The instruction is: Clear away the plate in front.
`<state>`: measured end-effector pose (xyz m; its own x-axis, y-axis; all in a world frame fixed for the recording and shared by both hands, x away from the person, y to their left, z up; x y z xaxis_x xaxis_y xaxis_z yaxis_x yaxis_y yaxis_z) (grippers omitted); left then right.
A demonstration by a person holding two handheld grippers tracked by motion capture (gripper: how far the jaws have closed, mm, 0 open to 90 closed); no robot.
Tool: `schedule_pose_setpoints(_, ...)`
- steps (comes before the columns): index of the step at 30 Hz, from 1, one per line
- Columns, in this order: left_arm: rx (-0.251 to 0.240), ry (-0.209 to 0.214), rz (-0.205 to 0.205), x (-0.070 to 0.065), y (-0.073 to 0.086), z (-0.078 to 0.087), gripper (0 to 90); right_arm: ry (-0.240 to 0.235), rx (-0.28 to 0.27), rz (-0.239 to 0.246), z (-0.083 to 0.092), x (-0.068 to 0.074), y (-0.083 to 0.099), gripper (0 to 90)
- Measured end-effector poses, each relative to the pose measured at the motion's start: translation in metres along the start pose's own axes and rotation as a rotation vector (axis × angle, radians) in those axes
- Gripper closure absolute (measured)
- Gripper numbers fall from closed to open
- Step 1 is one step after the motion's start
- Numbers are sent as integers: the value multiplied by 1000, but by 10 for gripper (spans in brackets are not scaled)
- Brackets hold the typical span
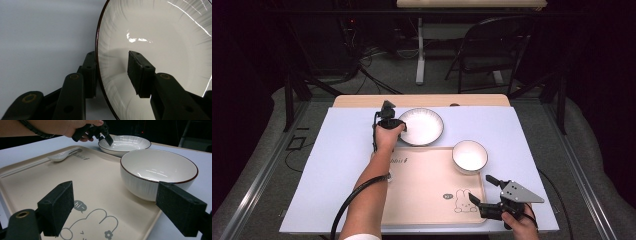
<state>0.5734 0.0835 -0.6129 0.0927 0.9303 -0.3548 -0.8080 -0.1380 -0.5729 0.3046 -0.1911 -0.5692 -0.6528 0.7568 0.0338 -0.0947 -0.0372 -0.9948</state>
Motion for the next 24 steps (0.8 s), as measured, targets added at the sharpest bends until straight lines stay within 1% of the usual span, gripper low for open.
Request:
schedule_pose_setpoints(1,0,7,12,0,0,-1,610,-3,1,3,0,0,0,144)
schedule_pose_setpoints(3,3,8,16,1,-1,-1,619,-3,3,3,0,1,0,144)
schedule_pose_setpoints(5,11,9,29,1,-1,-1,636,-7,8,5,-1,1,1,144)
schedule_pose_setpoints(8,15,2,28,1,-1,-1,641,-5,6,6,-1,1,1,144)
schedule_pose_setpoints(10,21,-2,14,1,-1,-1,648,-4,6,4,-1,1,1,144)
schedule_pose_setpoints(12,23,0,12,2,-1,-1,648,-4,7,5,-1,0,1,144)
schedule_pose_setpoints(18,19,-6,20,2,-1,-1,658,-7,10,-2,-1,1,1,144)
schedule_pose_setpoints(20,17,-11,33,2,-2,-1,664,-6,9,-3,-1,1,1,144)
schedule_pose_setpoints(22,22,-10,38,2,-2,-1,666,-7,10,-2,-1,1,2,144)
schedule_pose_setpoints(24,19,-6,63,2,-2,-1,683,-7,9,0,-1,1,1,144)
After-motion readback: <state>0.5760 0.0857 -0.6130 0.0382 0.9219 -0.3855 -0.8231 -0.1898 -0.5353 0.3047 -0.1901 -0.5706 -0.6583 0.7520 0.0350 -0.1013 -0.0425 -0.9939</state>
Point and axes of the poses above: each handheld gripper's, and its own axes: z roughly backward along the jaws, y roughly out of its underside, x roughly to its left, the point moved 9 cm from there along -z, roughly forward along the jaws, and after that the axes turned 11 degrees about -x, right-handed, at the moved point
